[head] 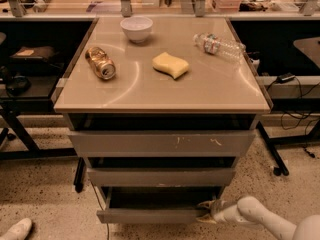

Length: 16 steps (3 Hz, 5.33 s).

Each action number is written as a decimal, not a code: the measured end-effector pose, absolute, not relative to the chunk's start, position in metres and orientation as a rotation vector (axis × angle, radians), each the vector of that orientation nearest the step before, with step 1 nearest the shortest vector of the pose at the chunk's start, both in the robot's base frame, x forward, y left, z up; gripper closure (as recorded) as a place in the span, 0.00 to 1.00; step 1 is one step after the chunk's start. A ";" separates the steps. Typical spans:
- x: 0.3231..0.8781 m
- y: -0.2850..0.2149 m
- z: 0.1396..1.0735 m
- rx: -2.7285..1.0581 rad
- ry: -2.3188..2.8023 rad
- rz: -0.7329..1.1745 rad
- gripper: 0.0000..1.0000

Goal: Open bottom drawer

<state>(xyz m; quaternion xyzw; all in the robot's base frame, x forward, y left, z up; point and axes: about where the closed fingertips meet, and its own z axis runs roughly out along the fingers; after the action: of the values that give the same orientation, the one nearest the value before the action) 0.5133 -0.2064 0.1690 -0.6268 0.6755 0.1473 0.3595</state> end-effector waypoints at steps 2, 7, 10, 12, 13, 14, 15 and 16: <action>0.464 -0.224 0.179 -1.648 1.729 0.421 1.00; 0.436 -0.234 0.176 -1.671 1.740 0.454 0.11; 0.412 -0.239 0.165 -1.701 1.758 0.508 0.60; 0.412 -0.239 0.184 -1.702 1.758 0.508 1.00; 0.412 -0.239 0.187 -1.702 1.758 0.508 0.81; 0.412 -0.239 0.187 -1.702 1.758 0.508 0.57; 0.412 -0.239 0.187 -1.702 1.758 0.508 0.34; 0.412 -0.239 0.187 -1.702 1.758 0.508 0.10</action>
Offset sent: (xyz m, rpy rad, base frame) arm -0.1358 -0.0350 0.0308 0.0077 0.0607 0.1046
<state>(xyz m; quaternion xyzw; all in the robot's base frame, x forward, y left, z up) 0.4116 -0.2394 0.1866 -0.6461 0.6674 0.1930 0.3159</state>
